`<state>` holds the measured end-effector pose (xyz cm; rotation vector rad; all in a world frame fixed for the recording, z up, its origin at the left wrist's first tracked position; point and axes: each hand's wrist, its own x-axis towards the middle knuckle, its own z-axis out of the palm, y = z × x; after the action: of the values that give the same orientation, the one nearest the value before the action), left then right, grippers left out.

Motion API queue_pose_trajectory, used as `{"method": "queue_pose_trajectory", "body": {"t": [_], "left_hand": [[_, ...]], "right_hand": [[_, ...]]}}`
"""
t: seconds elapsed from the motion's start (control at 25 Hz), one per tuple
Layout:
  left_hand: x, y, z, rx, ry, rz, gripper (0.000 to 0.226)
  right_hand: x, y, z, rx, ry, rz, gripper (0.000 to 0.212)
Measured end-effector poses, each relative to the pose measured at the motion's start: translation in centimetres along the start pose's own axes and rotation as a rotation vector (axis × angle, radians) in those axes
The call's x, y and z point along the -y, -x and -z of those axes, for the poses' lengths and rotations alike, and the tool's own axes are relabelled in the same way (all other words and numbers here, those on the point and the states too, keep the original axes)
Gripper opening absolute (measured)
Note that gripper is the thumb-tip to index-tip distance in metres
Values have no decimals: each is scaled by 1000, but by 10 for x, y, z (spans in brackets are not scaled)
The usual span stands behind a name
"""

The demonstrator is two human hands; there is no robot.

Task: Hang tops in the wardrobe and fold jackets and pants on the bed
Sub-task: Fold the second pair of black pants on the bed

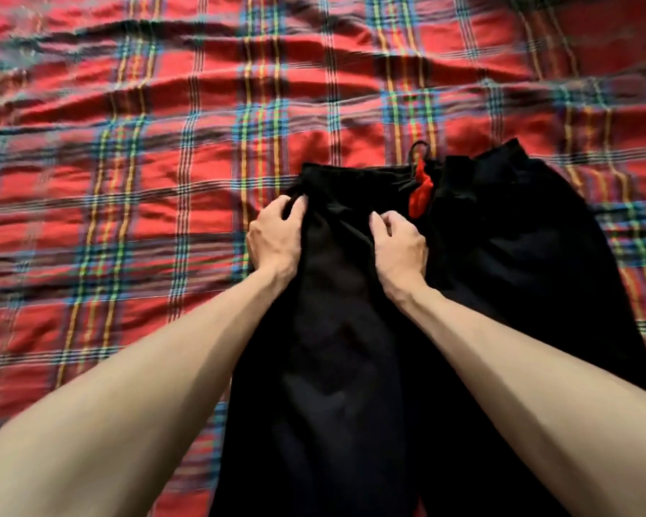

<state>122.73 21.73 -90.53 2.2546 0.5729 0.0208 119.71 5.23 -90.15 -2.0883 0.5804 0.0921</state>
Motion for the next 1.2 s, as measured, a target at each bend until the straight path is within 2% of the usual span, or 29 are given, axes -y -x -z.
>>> {"method": "queue_pose_trajectory", "body": {"t": [0.08,0.16,0.28,0.4,0.48,0.6,0.68,0.76,0.8,0.84,0.88,0.92,1.0,1.08,1.16,1.2], "left_hand": [[2,-2,4,54,180,-14,40],[1,-3,11,100,247,-42,36],[-18,-11,16,102,-30,-96,45],[-31,-8,16,-15,-187,-32,40],[-31,-1,10,-33,-319,-50,36],[-35,14,6,-133,-423,-218,45],[-31,28,13,-222,-397,-515,48],[-12,49,10,-107,-446,-769,48],[2,56,8,-19,-540,-784,53],[14,57,4,54,-638,-737,58],[18,55,-3,105,-693,-689,61],[18,52,-8,151,-726,-649,63],[14,49,-5,203,-715,-645,63],[13,58,17,150,-568,-603,62],[27,78,48,64,-376,-363,63],[37,91,66,84,-297,-200,63]], "right_hand": [[3,-2,4,33,-71,-4,40],[5,0,6,54,-108,-23,47],[15,-3,5,17,-87,-122,58],[21,-11,4,33,-154,-218,62],[25,-15,7,38,-132,-251,64],[35,-6,12,9,49,-234,53],[38,20,9,-44,134,21,26],[24,47,8,-168,196,428,44],[12,52,8,-166,285,607,51],[-2,55,6,-122,413,738,54],[-17,54,5,-64,559,782,55],[-31,50,4,-20,666,765,58],[-37,40,2,71,729,696,62],[-32,44,4,124,775,676,63],[-19,45,11,201,776,625,63],[-9,47,16,201,780,594,62]]}}
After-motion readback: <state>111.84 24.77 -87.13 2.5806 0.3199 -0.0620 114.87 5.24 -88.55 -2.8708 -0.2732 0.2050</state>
